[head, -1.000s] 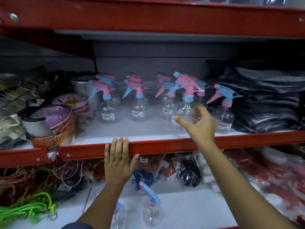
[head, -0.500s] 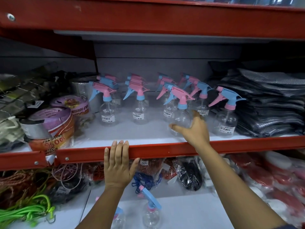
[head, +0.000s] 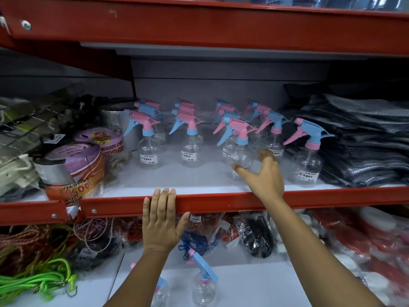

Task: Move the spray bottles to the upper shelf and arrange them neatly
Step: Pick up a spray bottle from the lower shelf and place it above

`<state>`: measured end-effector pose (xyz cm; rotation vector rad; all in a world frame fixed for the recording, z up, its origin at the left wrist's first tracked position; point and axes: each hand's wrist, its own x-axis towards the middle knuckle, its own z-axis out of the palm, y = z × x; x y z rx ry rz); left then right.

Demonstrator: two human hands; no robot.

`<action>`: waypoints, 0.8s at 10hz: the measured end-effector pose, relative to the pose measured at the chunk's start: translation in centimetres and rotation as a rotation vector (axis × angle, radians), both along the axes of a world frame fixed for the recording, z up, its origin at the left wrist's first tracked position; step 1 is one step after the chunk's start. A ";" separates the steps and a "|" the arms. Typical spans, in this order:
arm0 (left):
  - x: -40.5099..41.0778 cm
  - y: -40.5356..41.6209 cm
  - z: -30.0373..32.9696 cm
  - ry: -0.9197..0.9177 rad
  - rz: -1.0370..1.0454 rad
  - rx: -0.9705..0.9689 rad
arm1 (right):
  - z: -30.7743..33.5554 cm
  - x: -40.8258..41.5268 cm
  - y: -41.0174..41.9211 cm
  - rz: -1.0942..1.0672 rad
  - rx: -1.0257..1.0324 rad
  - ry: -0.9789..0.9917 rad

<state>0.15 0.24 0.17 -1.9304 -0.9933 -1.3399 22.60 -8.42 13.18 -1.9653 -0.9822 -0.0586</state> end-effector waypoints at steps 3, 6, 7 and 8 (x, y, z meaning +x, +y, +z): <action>0.1 0.2 -0.1 0.004 0.007 -0.004 | 1.7 0.2 1.8 0.173 -0.023 0.063; 0.1 0.3 0.0 0.002 0.012 0.015 | 1.4 -0.1 2.1 0.082 -0.020 -0.009; 0.1 0.2 -0.1 0.000 0.015 0.015 | 1.1 -0.1 1.9 0.071 -0.030 -0.039; 0.2 0.2 -0.1 0.003 0.018 0.016 | 0.9 -0.1 1.9 0.071 -0.031 -0.046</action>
